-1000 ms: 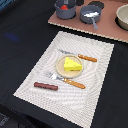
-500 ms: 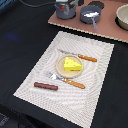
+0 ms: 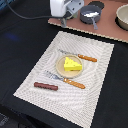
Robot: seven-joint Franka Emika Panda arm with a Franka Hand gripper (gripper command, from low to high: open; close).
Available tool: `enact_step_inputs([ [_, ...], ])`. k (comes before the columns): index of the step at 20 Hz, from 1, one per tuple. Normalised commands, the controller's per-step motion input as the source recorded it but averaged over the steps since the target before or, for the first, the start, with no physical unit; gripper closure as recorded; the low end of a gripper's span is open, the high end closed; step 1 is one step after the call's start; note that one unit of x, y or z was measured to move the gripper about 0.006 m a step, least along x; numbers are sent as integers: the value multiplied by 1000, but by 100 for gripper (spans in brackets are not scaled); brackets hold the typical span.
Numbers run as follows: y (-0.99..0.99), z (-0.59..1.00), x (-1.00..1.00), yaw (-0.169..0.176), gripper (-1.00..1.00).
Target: Interact with the objects in diverse but meaningful ways.
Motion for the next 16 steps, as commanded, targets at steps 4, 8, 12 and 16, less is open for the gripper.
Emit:
enact_step_inputs([
  [4, -1000, 0, 233, 0, -100],
  [8, -1000, 0, 229, 0, -100],
  [12, -945, 0, 236, 35, -100],
  [16, -821, 0, 256, 94, -100],
])
